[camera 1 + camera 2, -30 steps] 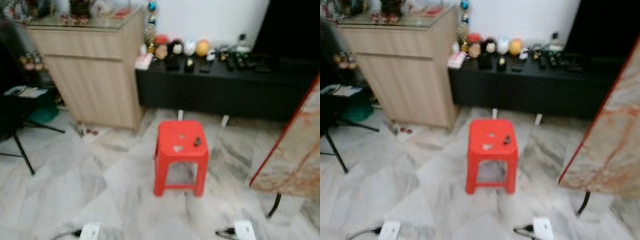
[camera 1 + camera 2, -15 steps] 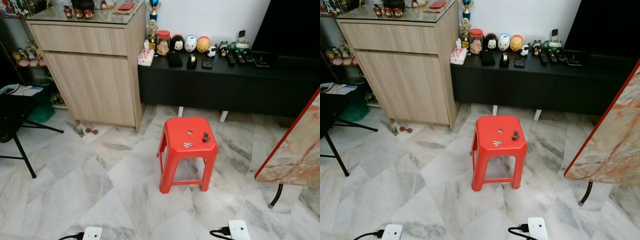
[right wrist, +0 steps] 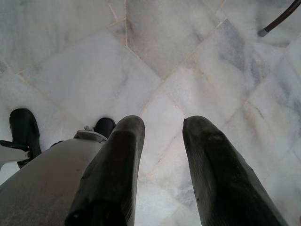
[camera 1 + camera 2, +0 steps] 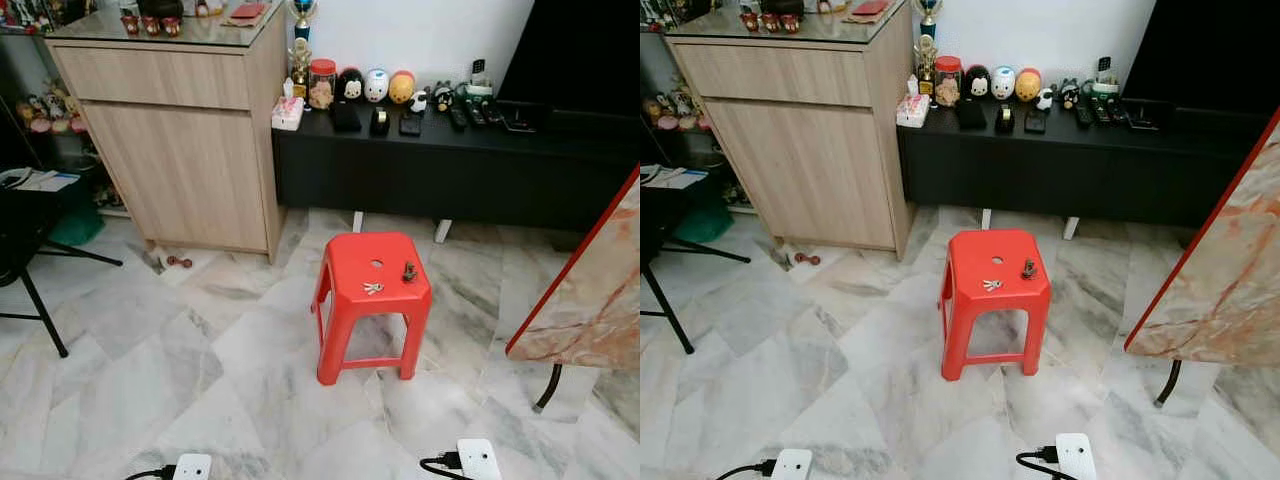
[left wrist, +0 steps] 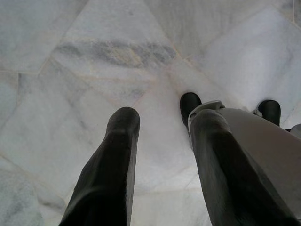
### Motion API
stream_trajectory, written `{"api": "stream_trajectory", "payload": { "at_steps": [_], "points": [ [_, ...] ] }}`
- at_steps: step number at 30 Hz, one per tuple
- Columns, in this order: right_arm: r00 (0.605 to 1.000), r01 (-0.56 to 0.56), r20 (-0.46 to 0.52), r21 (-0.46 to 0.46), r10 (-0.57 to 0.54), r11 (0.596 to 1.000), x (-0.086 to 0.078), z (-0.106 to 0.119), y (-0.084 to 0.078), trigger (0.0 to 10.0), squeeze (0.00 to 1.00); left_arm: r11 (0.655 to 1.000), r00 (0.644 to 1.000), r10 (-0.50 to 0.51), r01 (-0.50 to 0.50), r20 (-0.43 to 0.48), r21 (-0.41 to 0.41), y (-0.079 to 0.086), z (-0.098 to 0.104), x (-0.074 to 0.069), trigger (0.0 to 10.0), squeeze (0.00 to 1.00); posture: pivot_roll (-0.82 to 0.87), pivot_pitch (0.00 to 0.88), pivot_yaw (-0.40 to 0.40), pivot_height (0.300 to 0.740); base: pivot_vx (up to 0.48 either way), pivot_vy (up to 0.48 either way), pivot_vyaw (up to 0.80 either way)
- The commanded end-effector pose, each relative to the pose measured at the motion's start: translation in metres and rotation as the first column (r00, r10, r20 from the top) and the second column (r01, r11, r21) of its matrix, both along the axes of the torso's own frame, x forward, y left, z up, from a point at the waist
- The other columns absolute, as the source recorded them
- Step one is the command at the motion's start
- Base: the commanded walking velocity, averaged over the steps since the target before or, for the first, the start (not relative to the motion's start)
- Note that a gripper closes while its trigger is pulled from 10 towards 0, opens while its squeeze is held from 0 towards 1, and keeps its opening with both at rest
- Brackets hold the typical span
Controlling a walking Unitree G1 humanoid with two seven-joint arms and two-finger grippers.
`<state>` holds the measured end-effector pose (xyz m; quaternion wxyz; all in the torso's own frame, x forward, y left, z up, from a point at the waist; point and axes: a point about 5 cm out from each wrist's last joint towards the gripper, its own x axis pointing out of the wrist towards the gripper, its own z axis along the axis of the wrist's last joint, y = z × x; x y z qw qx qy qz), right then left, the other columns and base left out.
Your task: Hang keys on a hook
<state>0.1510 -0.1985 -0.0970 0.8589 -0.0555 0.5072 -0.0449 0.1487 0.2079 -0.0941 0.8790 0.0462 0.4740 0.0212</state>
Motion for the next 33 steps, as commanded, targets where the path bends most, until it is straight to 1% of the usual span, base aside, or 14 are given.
{"api": "stream_trajectory", "payload": {
  "at_steps": [1,7,9,13,21,33],
  "points": [
    [1.0,0.02,0.011,0.005,-0.02,1.0,0.0015,0.0009,-0.0016,10.0,0.0,1.0,1.0,-0.003,0.003,-0.012,-0.001,-0.0009,-0.0015,-0.0032,10.0,0.0,-0.03,0.003,-0.034,0.74,0.0,0.0,0.0],
    [1.0,0.025,0.011,0.006,-0.026,1.0,0.0011,0.0008,-0.0021,10.0,0.0,1.0,1.0,-0.004,0.004,-0.014,-0.002,-0.0002,-0.0015,-0.0034,10.0,0.0,-0.03,0.0,-0.033,0.74,0.0,0.0,0.0],
    [1.0,0.017,0.005,0.002,-0.017,1.0,0.0009,0.0007,-0.0021,10.0,0.0,1.0,1.0,-0.004,0.004,-0.014,-0.004,-0.0003,-0.0015,-0.0035,10.0,0.0,-0.03,0.0,-0.033,0.74,0.0,0.0,-0.68],
    [0.999,0.034,0.01,0.013,-0.035,0.999,0.0008,0.0007,-0.002,10.0,0.0,1.0,1.0,-0.005,0.005,-0.014,-0.005,-0.0008,-0.0015,-0.0031,10.0,0.0,-0.03,0.0,-0.034,0.74,0.248,0.0,-0.8],
    [0.999,0.027,0.027,0.019,-0.027,0.999,0.0024,0.0014,-0.001,10.0,0.0,1.0,1.0,-0.005,0.005,-0.013,-0.007,-0.001,-0.001,-0.0015,10.0,0.0,-0.02,0.0,-0.031,0.74,0.264,0.0,0.0],
    [0.999,0.026,0.026,0.024,-0.026,0.999,0.0034,0.0016,-0.0001,10.0,0.0,1.0,1.0,-0.005,0.005,-0.014,-0.009,0.0001,-0.0012,-0.0029,10.0,0.0,-0.02,0.0,-0.033,0.74,0.289,0.0,0.0]
  ]
}}
